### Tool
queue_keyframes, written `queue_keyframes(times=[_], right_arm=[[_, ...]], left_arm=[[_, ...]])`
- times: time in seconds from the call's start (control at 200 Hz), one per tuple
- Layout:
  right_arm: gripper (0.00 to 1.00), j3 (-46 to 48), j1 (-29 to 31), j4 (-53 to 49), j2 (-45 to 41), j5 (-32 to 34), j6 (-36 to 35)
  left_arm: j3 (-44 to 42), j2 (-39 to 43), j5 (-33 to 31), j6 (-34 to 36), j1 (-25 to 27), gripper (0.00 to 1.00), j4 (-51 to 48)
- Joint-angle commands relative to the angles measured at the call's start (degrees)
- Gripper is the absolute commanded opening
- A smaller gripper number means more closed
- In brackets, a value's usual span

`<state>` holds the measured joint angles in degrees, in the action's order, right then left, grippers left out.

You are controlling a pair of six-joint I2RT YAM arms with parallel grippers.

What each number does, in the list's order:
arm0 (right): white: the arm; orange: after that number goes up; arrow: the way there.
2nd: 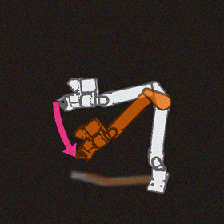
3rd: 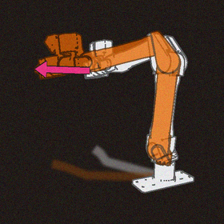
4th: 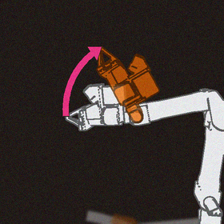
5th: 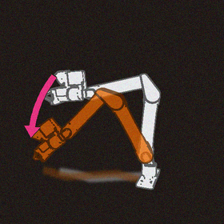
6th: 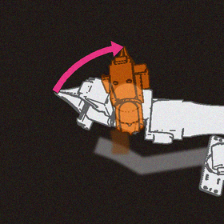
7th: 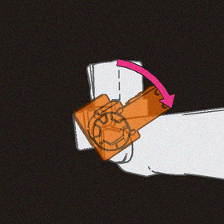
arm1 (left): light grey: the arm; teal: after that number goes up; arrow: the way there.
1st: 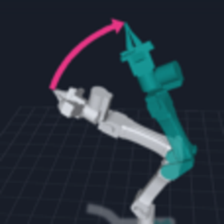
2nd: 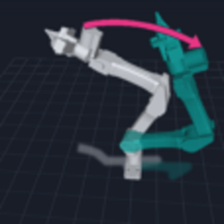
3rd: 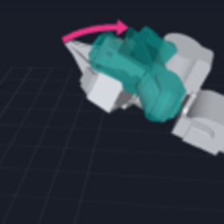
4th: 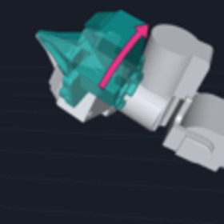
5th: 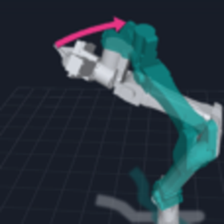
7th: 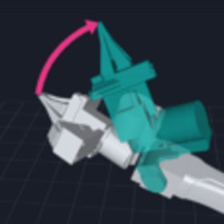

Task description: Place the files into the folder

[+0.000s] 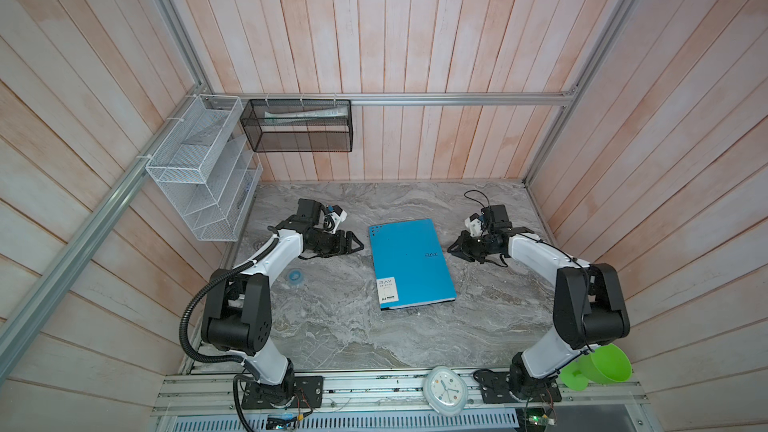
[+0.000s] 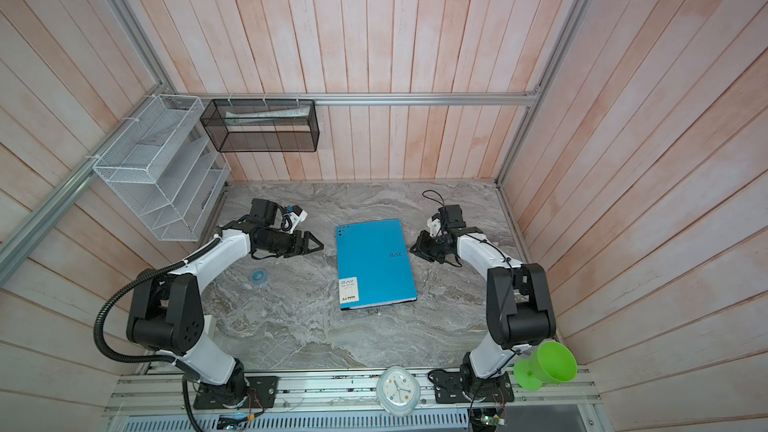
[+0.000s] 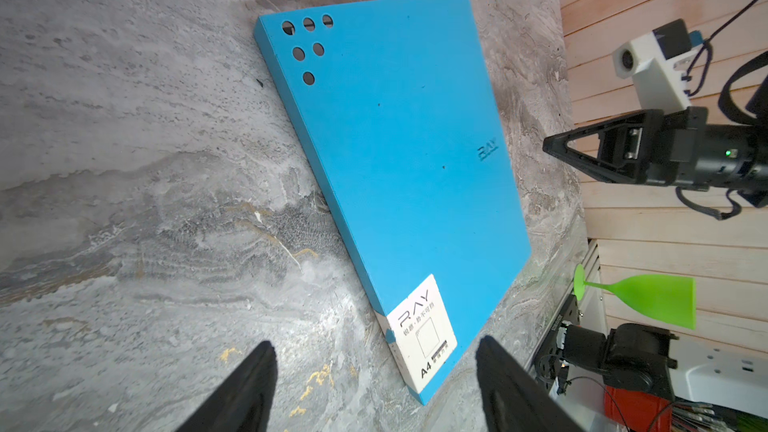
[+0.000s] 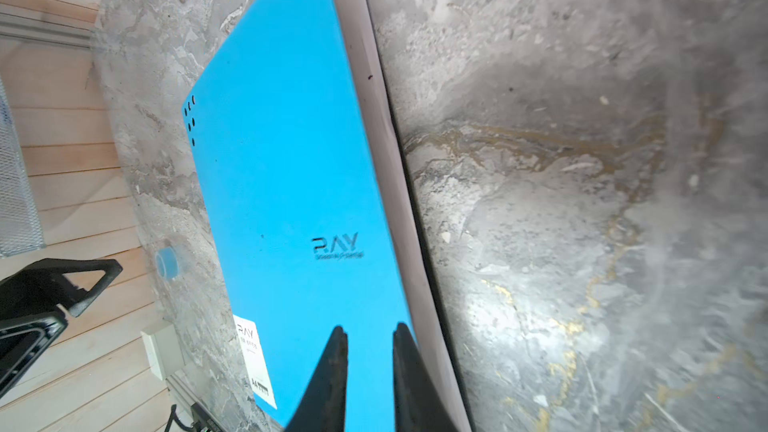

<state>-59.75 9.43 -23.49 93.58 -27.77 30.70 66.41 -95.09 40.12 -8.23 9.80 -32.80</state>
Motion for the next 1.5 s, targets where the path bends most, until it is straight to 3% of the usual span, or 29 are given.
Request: queue_keyframes(times=[0.0,0.18,0.245,0.31,0.56,1.011,1.496], right_arm=[[0.21,-1.5,-0.2,-4.0,-2.6,5.3,-1.1],[0.21,3.8,-0.2,1.7,-5.2,2.1,2.9],[0.21,6.1,-0.2,4.6,-4.9,0.4,4.4],[0.22,8.0,-0.2,7.0,-4.1,-0.6,5.7],[0.23,11.9,1.3,11.9,-1.8,-2.2,7.8],[0.23,16.9,4.5,14.7,-1.1,1.8,10.2],[0.24,18.4,4.4,13.1,-3.1,4.2,10.5]], left_arm=[[0.4,-1.4,1.8,-1.1,0.1,0.78,1.5],[1.3,-5.0,3.5,-1.3,1.0,0.78,1.8],[2.9,-7.8,5.2,-0.9,1.6,0.94,1.1],[4.3,-10.0,5.9,-0.9,2.1,1.00,0.7],[6.3,-13.7,5.6,-0.5,3.3,1.00,1.5],[11.3,-20.6,7.7,-1.4,6.5,1.00,1.6],[16.0,-25.6,10.7,-2.3,9.7,1.00,1.0]])
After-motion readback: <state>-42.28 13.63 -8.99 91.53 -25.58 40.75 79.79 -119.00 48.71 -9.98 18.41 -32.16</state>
